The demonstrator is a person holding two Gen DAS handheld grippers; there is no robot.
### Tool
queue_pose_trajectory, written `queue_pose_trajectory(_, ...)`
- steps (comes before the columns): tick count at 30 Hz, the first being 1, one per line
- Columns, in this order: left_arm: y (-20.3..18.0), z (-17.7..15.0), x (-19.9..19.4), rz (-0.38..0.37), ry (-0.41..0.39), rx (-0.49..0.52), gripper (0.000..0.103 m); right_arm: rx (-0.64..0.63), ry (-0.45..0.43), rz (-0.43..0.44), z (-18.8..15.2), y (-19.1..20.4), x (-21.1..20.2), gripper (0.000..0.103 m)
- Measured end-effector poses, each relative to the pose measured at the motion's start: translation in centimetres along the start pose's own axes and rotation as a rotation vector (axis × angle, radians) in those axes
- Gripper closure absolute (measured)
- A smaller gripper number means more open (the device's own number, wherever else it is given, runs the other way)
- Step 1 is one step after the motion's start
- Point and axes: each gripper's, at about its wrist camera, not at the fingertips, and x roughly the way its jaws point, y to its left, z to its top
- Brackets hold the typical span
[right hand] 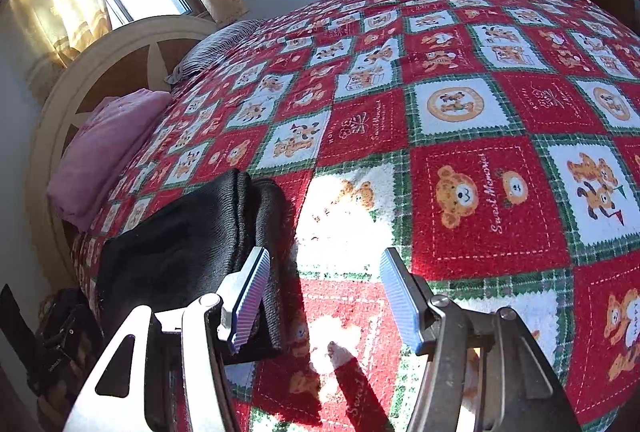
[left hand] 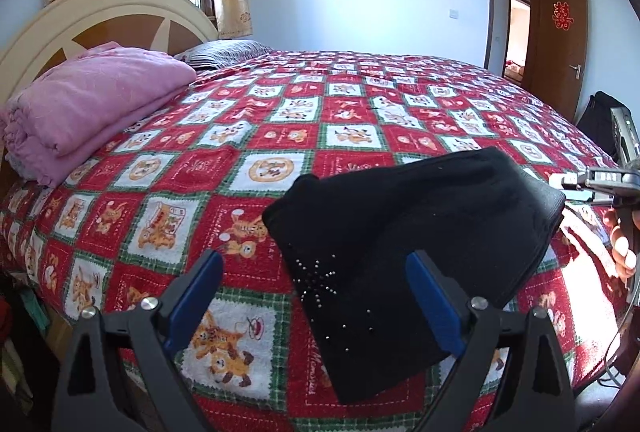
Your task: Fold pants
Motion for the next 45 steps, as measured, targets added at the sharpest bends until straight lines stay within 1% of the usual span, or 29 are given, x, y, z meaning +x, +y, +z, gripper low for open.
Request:
queue_pose_trajectory(3, 0.0, 0.2, -0.7, 0.003, -0.005, -0.001, 0.007, -0.062, -0.007, -0.020, -0.7, 1.4, -1.5, 0.044)
queue_pose_trajectory(5, -0.1, 0.4, -1.5, 0.000, -0.020, 0.003, 0.005, -0.121, -0.026, -0.039, -1.2, 2.7, -3.3, 0.044)
queue_pose_trajectory(7, -0.2, 0.5, -2.4, -0.001, -0.033, 0.007, 0.004, -0.187, -0.057, -0.048, -1.8, 4.1, -5.6, 0.043)
queue_pose_trajectory(8, -0.3, 0.6, -2.9, 0.002, -0.041, 0.008, 0.004, -0.217, -0.074, -0.058, -2.1, 4.7, -6.7, 0.042)
queue_pose_trajectory(10, -0.3, 0.8, -3.9, 0.008, -0.058, 0.003, 0.000, -0.272, -0.120, -0.075, -2.8, 6.0, -9.2, 0.038)
queue_pose_trajectory(12, -0.5, 1.0, -5.2, 0.006, -0.082, -0.002, 0.000, -0.317, -0.167, -0.081, -3.3, 7.1, -11.5, 0.036)
queue_pose_trajectory(16, -1.1, 1.8, -7.4, -0.001, -0.121, -0.005, 0.000, -0.382, -0.273, -0.092, -4.1, 9.1, -15.7, 0.035)
queue_pose_trajectory(18, -1.4, 2.2, -8.6, 0.003, -0.151, -0.004, 0.000, -0.394, -0.308, -0.098, -4.1, 9.7, -17.1, 0.035)
queue_pose_trajectory(20, -1.8, 2.6, -9.8, -0.002, -0.186, -0.002, 0.000, -0.387, -0.320, -0.087, -4.3, 10.0, -18.0, 0.034)
queue_pose_trajectory(25, -2.2, 3.0, -11.1, 0.012, -0.236, 0.000, 0.000, -0.408, -0.337, -0.108, -5.6, 11.0, -18.7, 0.028)
queue_pose_trajectory(30, -2.0, 3.1, -11.0, 0.015, -0.231, -0.012, 0.000, -0.423, -0.334, -0.088, -6.3, 11.6, -18.5, 0.028)
queue_pose_trajectory(35, -2.1, 2.9, -11.3, 0.017, -0.241, -0.020, 0.000, -0.439, -0.333, -0.090, -6.7, 12.1, -18.3, 0.028)
queue_pose_trajectory(45, -2.6, 2.9, -11.6, 0.014, -0.244, -0.002, 0.000, -0.426, -0.346, -0.090, -6.5, 12.0, -18.6, 0.028)
